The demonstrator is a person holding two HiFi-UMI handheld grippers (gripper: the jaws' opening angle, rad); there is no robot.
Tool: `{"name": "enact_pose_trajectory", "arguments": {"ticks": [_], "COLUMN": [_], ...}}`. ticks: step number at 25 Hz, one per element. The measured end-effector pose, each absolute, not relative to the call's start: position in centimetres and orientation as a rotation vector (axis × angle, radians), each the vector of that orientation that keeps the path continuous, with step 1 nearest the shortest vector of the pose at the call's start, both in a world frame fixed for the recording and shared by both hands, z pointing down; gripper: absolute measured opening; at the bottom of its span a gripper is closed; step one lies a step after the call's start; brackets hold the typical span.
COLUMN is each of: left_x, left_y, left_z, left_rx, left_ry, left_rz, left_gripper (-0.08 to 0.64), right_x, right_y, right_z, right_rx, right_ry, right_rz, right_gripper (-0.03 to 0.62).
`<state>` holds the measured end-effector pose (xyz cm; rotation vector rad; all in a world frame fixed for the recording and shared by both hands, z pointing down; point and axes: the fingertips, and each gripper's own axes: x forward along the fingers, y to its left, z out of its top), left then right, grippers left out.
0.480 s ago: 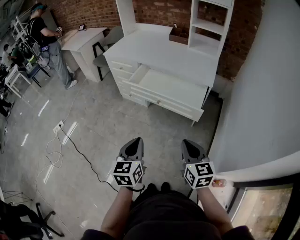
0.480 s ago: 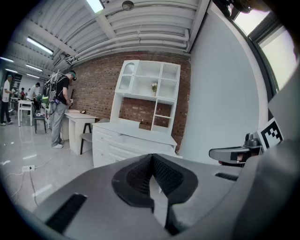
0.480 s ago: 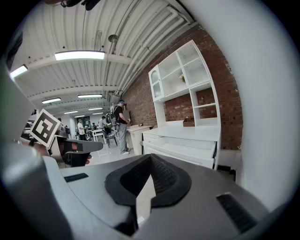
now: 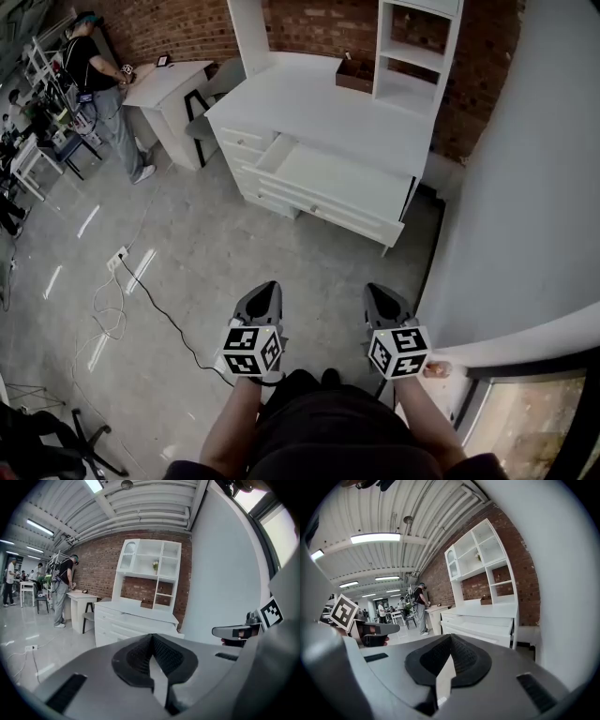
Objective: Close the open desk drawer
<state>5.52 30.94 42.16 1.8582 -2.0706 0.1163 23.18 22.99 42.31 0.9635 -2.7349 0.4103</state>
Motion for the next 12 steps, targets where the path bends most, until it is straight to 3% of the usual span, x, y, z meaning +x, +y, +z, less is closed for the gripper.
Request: {"name": "enact_pose_trajectory", "arguments": {"ticks": [12], "left_x": [3.5], "left_y": [29.1], "left_z": [43.2], "left_rx": [1.803], "left_ry": [-2.095], "left_rz": [0.138], "left_gripper": [0.009], "right_x": [22.3], "right_y": [20.1], "right_z": [43.1], "right_rx": [0.971], "right_ry": [-2.724], "right_rz": [0.472], "right_gripper": [0.005]}}
